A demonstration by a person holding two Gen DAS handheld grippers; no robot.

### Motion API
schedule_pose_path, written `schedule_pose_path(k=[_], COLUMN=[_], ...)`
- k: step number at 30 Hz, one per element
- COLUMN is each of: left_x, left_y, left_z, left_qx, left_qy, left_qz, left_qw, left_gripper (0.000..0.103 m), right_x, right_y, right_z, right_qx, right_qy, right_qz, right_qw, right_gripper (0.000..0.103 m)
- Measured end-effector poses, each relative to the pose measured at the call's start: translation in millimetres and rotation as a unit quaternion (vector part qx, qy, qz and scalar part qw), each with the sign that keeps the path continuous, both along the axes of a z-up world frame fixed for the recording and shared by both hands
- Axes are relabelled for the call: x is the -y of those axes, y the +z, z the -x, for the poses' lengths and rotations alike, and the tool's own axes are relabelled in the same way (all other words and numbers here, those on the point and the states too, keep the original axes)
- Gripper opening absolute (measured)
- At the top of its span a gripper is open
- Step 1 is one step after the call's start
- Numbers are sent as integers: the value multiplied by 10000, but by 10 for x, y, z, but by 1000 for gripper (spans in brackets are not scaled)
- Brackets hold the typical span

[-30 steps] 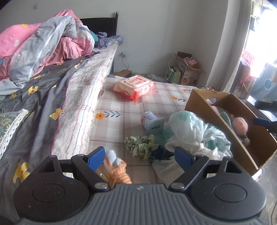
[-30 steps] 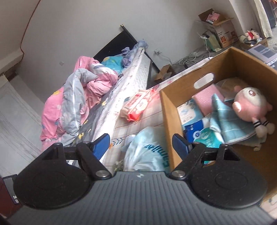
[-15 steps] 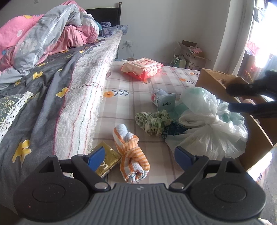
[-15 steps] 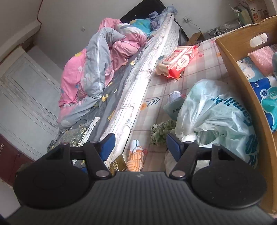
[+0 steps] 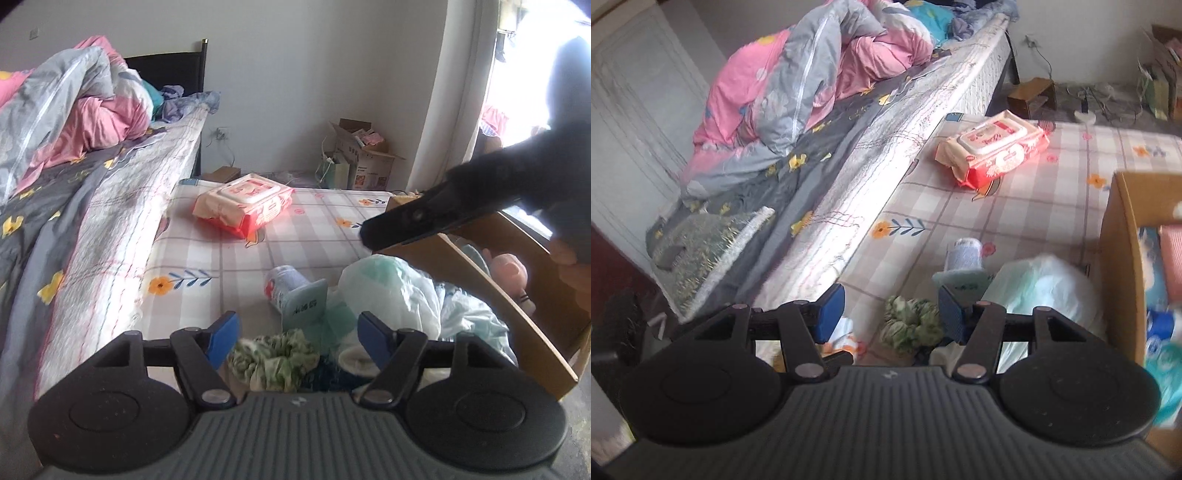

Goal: Organize soft objects
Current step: 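Grasp the white yogurt cup on the bed with the right gripper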

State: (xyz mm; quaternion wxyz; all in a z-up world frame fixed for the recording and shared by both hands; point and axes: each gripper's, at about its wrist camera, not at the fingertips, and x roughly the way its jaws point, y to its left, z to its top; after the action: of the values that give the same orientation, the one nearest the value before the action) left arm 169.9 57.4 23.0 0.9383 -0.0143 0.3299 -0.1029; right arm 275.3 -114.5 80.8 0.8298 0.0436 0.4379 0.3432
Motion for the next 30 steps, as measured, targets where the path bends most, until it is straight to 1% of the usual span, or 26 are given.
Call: schedule_pose_path(k=[1,2,4,7,10,11,13,15,17,18,19,21,23,27,30], left_x=[46,97,179,254,269,274,274,282,267,252,235,193,139,-19,-133], left_y=[-36,-87,-209,-373,-501,-530,-607,-681,-737,-759,-774,-777,-758,-641,-583], left_z=[-94,-198,-409,-649,-822,-860,-940,-988,-1020,-1033,-1045,-1070,-1080,-1136,-1205], left_qx=[-38,-102,-289,-494,-642,-672,-779,-885,-961,-998,-1014,-996,-949,-913,-945], left_qy=[-47,-90,-224,-323,-305,-309,-361,-368,-353,-329,-298,-194,-87,102,290], left_qz=[-57,-137,-262,-404,-435,-419,-426,-473,-477,-462,-439,-348,-262,149,461], left_qw=[10000,9998,9990,9974,9965,9964,9954,9943,9936,9934,9934,9942,9951,9957,9940], left_gripper=[63,59,46,42,35,34,29,28,25,21,17,13,11,12,13], right_x=[-81,-145,-252,-330,-368,-382,-407,-445,-494,-520,-525,-541,-544,-505,-466], right_y=[-25,-75,-224,-472,-664,-730,-850,-949,-1058,-1109,-1146,-1203,-1215,-1147,-1098], right_z=[-106,-199,-383,-610,-772,-830,-912,-987,-1046,-1072,-1093,-1116,-1120,-1185,-1282], right_qx=[153,296,522,625,609,580,512,425,308,243,162,9,-23,-203,-384], right_qy=[244,464,903,1334,1632,1705,1802,1887,1952,1977,2000,2013,1952,1688,1492], right_qz=[258,510,1029,1506,1678,1709,1741,1743,1760,1758,1719,1593,1506,1159,848], right_qw=[9993,9972,9892,9776,9703,9687,9667,9655,9644,9641,9645,9665,9691,9786,9844], right_gripper=[51,50,45,40,35,34,30,27,25,24,22,19,18,17,17])
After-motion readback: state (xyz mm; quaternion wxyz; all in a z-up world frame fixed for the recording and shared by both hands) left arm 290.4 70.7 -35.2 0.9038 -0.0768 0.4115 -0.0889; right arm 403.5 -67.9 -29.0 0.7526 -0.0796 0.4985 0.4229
